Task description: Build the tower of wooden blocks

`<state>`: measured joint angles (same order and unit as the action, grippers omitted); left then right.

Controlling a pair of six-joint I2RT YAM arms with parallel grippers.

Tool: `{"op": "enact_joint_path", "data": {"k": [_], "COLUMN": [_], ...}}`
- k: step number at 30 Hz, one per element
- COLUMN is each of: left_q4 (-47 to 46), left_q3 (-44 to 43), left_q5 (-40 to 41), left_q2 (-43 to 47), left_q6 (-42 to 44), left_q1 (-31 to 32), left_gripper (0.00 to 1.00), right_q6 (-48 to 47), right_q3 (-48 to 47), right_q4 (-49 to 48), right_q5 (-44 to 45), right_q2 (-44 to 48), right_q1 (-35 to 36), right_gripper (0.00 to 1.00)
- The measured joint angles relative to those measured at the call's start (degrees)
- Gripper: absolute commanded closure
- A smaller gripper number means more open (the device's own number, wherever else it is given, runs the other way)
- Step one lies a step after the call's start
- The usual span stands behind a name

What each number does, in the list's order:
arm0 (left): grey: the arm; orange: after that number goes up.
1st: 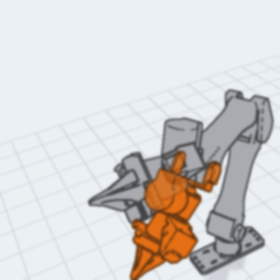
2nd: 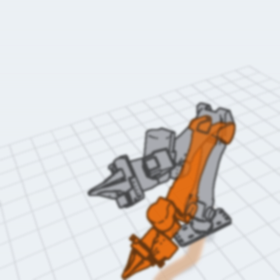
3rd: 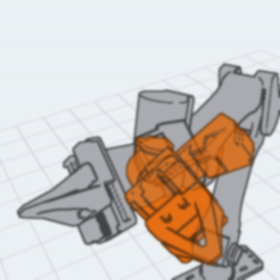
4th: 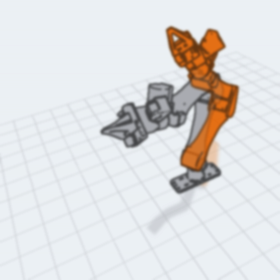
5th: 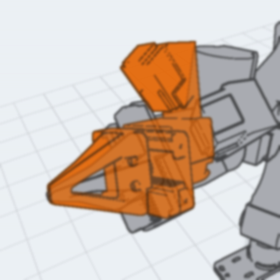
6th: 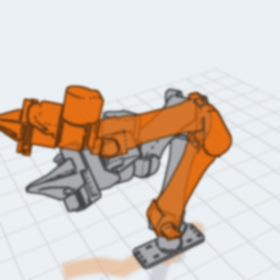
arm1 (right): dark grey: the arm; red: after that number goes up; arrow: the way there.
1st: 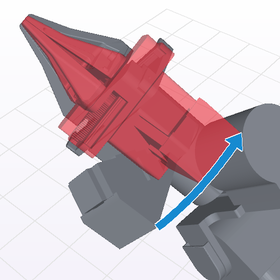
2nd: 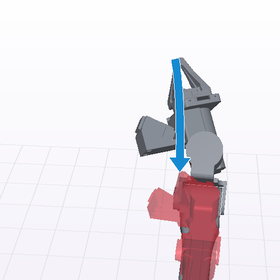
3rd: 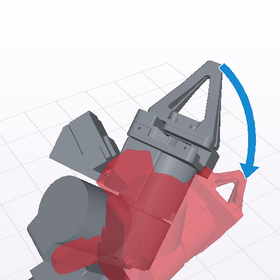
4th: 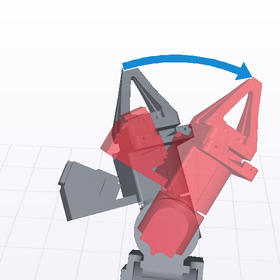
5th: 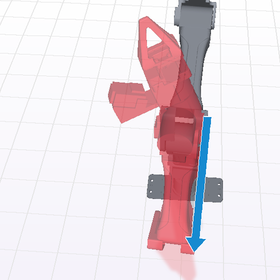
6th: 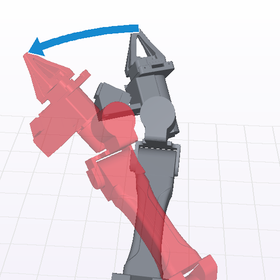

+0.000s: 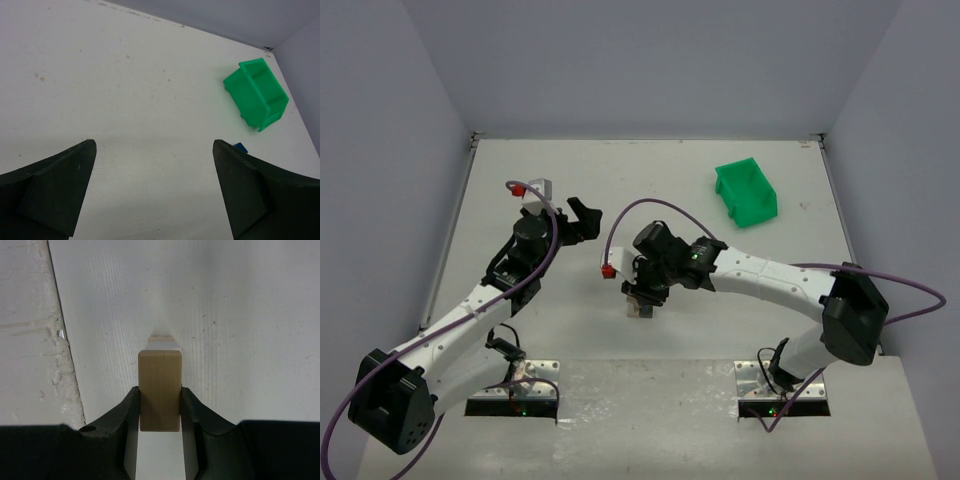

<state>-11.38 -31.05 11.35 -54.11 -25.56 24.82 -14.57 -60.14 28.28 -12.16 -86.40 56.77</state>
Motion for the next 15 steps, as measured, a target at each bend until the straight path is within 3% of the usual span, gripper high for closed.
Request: {"op": "enact_joint_path", "data": {"k": [15], "left_q4": [0.0], "left_q3": [0.0], "left_q5": [0.0], "left_q2": [0.0], "left_q6": [0.0], "left_q1": [0.0], "left_gripper": [0.00], "right_q6": [0.0], "right_q3": [-0.1], "right_q4": [-1.2], "right_q5": [-0.3], "right_q2": [-2.4], "right_q1": [0.0], "right_gripper": [0.69]}}
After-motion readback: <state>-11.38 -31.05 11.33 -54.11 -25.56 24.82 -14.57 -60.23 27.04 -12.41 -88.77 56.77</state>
